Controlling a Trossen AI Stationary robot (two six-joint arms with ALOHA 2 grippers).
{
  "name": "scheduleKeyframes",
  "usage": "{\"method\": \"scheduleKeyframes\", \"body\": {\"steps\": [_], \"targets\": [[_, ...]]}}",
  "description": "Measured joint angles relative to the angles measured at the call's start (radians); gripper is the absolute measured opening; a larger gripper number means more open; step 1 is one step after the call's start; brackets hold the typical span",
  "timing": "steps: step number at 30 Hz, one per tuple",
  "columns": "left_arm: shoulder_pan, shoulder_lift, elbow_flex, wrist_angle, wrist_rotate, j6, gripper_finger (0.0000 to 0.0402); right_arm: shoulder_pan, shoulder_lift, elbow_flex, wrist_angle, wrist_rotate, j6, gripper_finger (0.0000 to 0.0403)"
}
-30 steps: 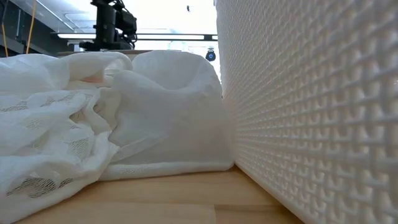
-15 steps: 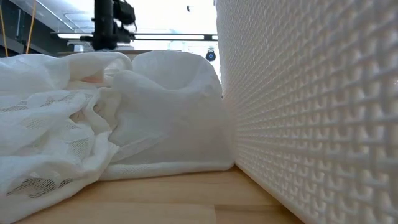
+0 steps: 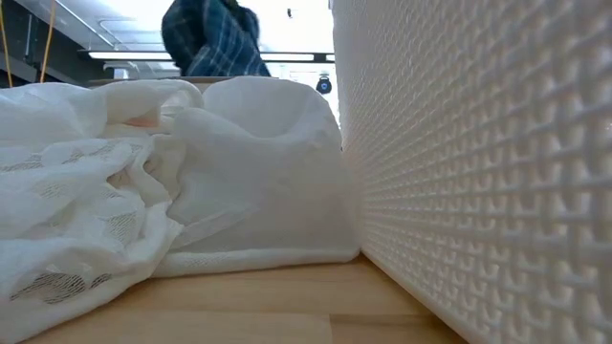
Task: Sort clothes
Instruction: Put the blue long sleeve into the gray bin
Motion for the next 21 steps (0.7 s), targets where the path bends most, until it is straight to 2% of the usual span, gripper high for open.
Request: {"method": "scheduleKeyframes", "body": {"steps": [2, 5, 7, 12, 15, 18, 21], "targets": [[-0.069, 0.002, -0.092, 0.023, -0.013, -0.013, 0.0001, 0.000, 0.000, 0.000, 0.000, 0.000, 0.000, 0.0000], [-0.128, -0.004, -0.262, 0.022, -0.111, -0.044, 0.0001, 0.000, 0.000, 0.000, 0.000, 0.000, 0.000, 0.0000], [-0.130, -0.034, -0.381, 0.042, -0.164, -0.072, 0.0001, 0.000, 0.000, 0.000, 0.000, 0.000, 0.000, 0.0000], [-0.089, -0.152, -0.699, 0.218, -0.170, -0.104, 0.0000, 0.000, 0.000, 0.000, 0.000, 0.000, 0.000, 0.0000], [-0.078, -0.162, -0.862, 0.297, -0.155, -0.105, 0.0000, 0.000, 0.000, 0.000, 0.000, 0.000, 0.000, 0.0000], [-0.078, -0.128, -0.958, 0.354, -0.123, -0.125, 0.0005, 0.000, 0.000, 0.000, 0.000, 0.000, 0.000, 0.0000], [-0.078, -0.078, -0.974, 0.359, -0.108, -0.135, 0.0029, 0.000, 0.000, 0.000, 0.000, 0.000, 0.000, 0.0000]]}}
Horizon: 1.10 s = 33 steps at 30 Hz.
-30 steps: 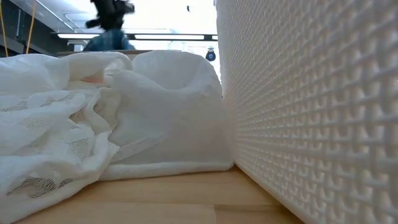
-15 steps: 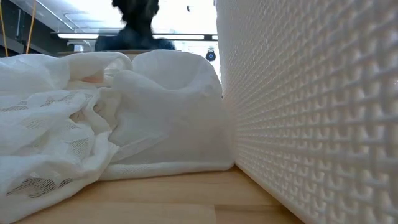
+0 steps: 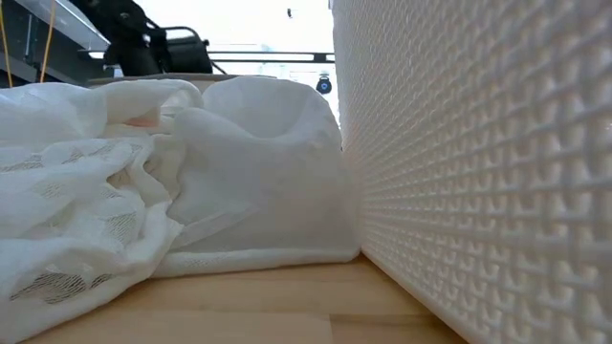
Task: Sort clothes
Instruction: Put the blue long sleeve into the gray bin, then put the gray long pants into the gray bin
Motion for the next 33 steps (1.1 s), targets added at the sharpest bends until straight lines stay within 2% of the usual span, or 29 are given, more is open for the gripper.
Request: {"method": "scheduleKeyframes", "body": {"steps": [6, 11, 16, 19, 24, 27, 30, 33], "targets": [[0.019, 0.037, 0.099, -0.069, 0.011, 0.173, 0.0125, 0.000, 0.000, 0.000, 0.000, 0.000, 0.000, 0.0000], [0.045, 0.033, 0.272, -0.200, 0.011, 0.267, 0.0215, 0.000, 0.000, 0.000, 0.000, 0.000, 0.000, 0.0000], [0.048, 0.031, 0.442, -0.295, 0.008, 0.352, 0.0277, 0.000, 0.000, 0.000, 0.000, 0.000, 0.000, 0.0000], [0.048, 0.032, 0.514, -0.347, 0.019, 0.378, 0.0293, 0.000, 0.000, 0.000, 0.000, 0.000, 0.000, 0.0000], [0.047, -0.019, 0.604, -0.368, 0.131, 0.380, 0.0295, 0.000, 0.000, 0.000, 0.000, 0.000, 0.000, 0.0000], [0.047, -0.074, 0.611, -0.390, 0.118, 0.411, 0.0295, 0.000, 0.000, 0.000, 0.000, 0.000, 0.000, 0.0000], [0.048, -0.105, 0.609, -0.505, 0.090, 0.383, 0.0296, 0.000, 0.000, 0.000, 0.000, 0.000, 0.000, 0.0000], [0.043, -0.144, 0.609, -0.571, 0.218, 0.320, 0.0296, 0.000, 0.000, 0.000, 0.000, 0.000, 0.000, 0.0000]]}}
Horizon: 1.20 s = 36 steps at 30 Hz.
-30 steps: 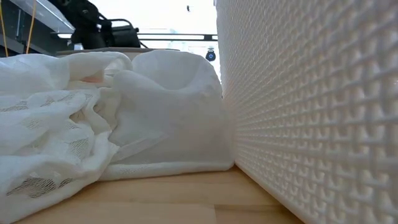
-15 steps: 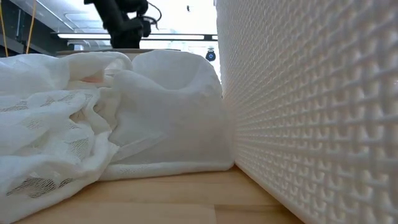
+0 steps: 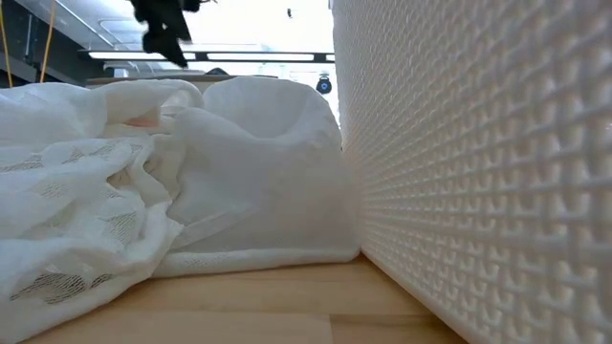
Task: Sort clothes
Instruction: Put the gray long pants into the gray bin
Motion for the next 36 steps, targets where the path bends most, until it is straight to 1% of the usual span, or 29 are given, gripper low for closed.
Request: {"method": "scheduleKeyframes", "body": {"steps": [1, 2, 8, 12, 15, 16, 17, 20, 22, 25, 27, 28, 30, 32, 33, 34, 35, 36], "targets": [[-0.006, -0.022, 0.000, 0.001, 0.051, -0.014, 0.0296, 0.000, 0.000, 0.000, 0.000, 0.000, 0.000, 0.0000], [-0.013, -0.047, 0.000, 0.010, 0.081, -0.023, 0.0296, 0.000, 0.000, 0.000, 0.000, 0.000, 0.000, 0.0000], [-0.064, -0.228, 0.000, 0.180, 0.095, -0.004, 0.0296, 0.000, 0.000, 0.000, 0.000, 0.000, 0.000, 0.0000], [-0.064, -0.316, -0.021, 0.345, 0.097, -0.112, 0.0296, 0.000, 0.000, 0.000, 0.000, 0.000, 0.000, 0.0000], [-0.064, -0.372, -0.078, 0.495, 0.094, -0.220, 0.0296, 0.000, 0.000, 0.000, 0.000, 0.000, 0.000, 0.0000], [-0.064, -0.389, -0.103, 0.544, 0.088, -0.258, 0.0296, 0.000, 0.000, 0.000, 0.000, 0.000, -0.004, 0.0000], [-0.064, -0.405, -0.130, 0.590, 0.078, -0.295, 0.0296, -0.002, 0.000, 0.000, 0.001, 0.013, -0.044, 0.0000], [-0.064, -0.436, -0.211, 0.733, 0.022, -0.408, 0.0296, -0.011, 0.000, 0.000, 0.008, 0.050, -0.221, 0.0000], [-0.064, -0.442, -0.257, 0.810, -0.020, -0.478, 0.0296, -0.013, 0.000, 0.000, 0.008, 0.051, -0.287, 0.0000], [-0.063, -0.436, -0.304, 0.910, -0.076, -0.543, 0.0296, -0.013, 0.000, 0.000, 0.010, 0.051, -0.307, 0.0000], [-0.063, -0.420, -0.310, 0.952, -0.109, -0.578, 0.0296, -0.013, 0.001, 0.000, 0.035, 0.044, -0.319, 0.0000], [-0.063, -0.411, -0.310, 0.974, -0.111, -0.593, 0.0296, -0.013, 0.000, 0.000, 0.068, 0.029, -0.309, 0.0000], [-0.063, -0.398, -0.310, 1.015, -0.112, -0.602, 0.0296, -0.013, 0.003, 0.000, 0.186, 0.022, -0.296, 0.0000], [-0.063, -0.388, -0.309, 1.055, -0.112, -0.602, 0.0296, -0.016, 0.018, 0.000, 0.352, 0.046, -0.318, 0.0000], [-0.063, -0.382, -0.309, 1.066, -0.112, -0.601, 0.0296, -0.016, 0.028, 0.000, 0.466, 0.058, -0.317, 0.0000], [-0.063, -0.377, -0.309, 1.077, -0.112, -0.597, 0.0296, -0.017, 0.039, 0.000, 0.609, 0.083, -0.282, 0.0000], [-0.063, -0.372, -0.309, 1.088, -0.113, -0.585, 0.0296, -0.017, 0.051, 0.000, 0.740, 0.132, -0.202, 0.0000], [-0.062, -0.370, -0.309, 1.092, -0.116, -0.570, 0.0296, -0.017, 0.065, 0.005, 0.867, 0.218, -0.087, 0.0000]]}}
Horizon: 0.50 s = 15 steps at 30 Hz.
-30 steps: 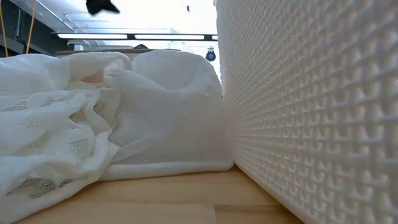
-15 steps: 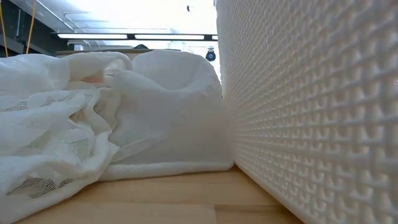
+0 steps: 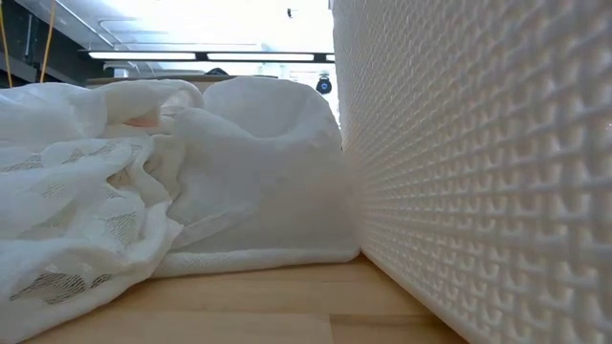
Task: Sort clothes
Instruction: Put the gray long pants into the gray bin
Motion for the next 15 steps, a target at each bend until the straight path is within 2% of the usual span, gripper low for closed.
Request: {"method": "scheduleKeyframes", "body": {"steps": [3, 5, 6, 8, 10, 13, 15], "targets": [[0.004, 0.003, 0.000, 0.003, -0.015, 0.047, 0.0296, 0.000, 0.020, 0.033, 0.160, 0.390, 0.410, 0.0000], [0.010, 0.003, 0.000, 0.001, -0.018, 0.071, 0.0296, -0.003, 0.021, 0.055, 0.139, 0.642, 0.638, 0.0000], [0.011, 0.002, 0.000, 0.001, -0.017, 0.083, 0.0296, -0.003, 0.021, 0.062, 0.103, 0.704, 0.731, 0.0000], [0.016, -0.002, 0.000, -0.001, -0.002, 0.107, 0.0296, -0.003, 0.031, 0.082, -0.018, 0.702, 0.829, 0.0000], [0.023, -0.008, 0.000, 0.000, 0.026, 0.136, 0.0296, -0.003, 0.079, 0.136, -0.200, 0.637, 0.913, 0.0000], [0.035, -0.018, 0.000, -0.001, 0.033, 0.176, 0.0296, -0.003, 0.239, 0.260, -0.477, 0.533, 1.052, 0.0000], [0.044, -0.025, 0.000, -0.002, 0.033, 0.203, 0.0296, -0.003, 0.372, 0.366, -0.621, 0.466, 1.078, 0.0000]]}}
